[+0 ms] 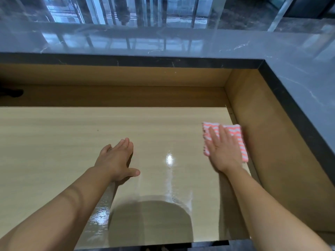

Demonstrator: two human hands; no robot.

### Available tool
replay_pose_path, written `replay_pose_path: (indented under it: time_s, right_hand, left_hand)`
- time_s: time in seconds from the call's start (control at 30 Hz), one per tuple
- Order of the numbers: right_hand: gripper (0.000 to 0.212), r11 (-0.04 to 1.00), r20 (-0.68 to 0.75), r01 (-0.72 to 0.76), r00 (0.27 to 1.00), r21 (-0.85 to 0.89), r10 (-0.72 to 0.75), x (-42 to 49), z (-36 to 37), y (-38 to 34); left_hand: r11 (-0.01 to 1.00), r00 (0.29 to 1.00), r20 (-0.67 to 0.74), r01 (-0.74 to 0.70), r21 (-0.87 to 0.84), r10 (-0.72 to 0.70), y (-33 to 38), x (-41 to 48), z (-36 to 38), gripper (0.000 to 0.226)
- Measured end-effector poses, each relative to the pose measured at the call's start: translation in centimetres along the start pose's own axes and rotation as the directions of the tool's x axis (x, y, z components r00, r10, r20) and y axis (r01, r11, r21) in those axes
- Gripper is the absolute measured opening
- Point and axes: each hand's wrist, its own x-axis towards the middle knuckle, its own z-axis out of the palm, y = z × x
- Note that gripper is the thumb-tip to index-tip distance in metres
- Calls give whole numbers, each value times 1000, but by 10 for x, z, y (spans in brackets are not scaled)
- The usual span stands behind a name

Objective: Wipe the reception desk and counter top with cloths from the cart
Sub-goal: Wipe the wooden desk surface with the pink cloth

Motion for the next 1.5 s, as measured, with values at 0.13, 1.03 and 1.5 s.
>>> replay_pose_path:
  time_s: [0.13, 1.03, 1.5]
  right_hand:
    - [56, 968, -27, -230, 972, 97, 233, -1, 5, -11]
    - [61, 941, 60, -326, 945, 85, 322, -91, 8, -23]
    - [62, 950, 86, 311, 947, 11, -311, -135, 17, -163]
  left_hand:
    - [1000, 1000, 21, -10, -20, 10, -1, 2, 0, 103]
    - [991, 982, -134, -132, 26, 134, 0, -71, 36, 103]
    - [990, 990, -84, -101, 95, 109, -6, -96, 60, 104]
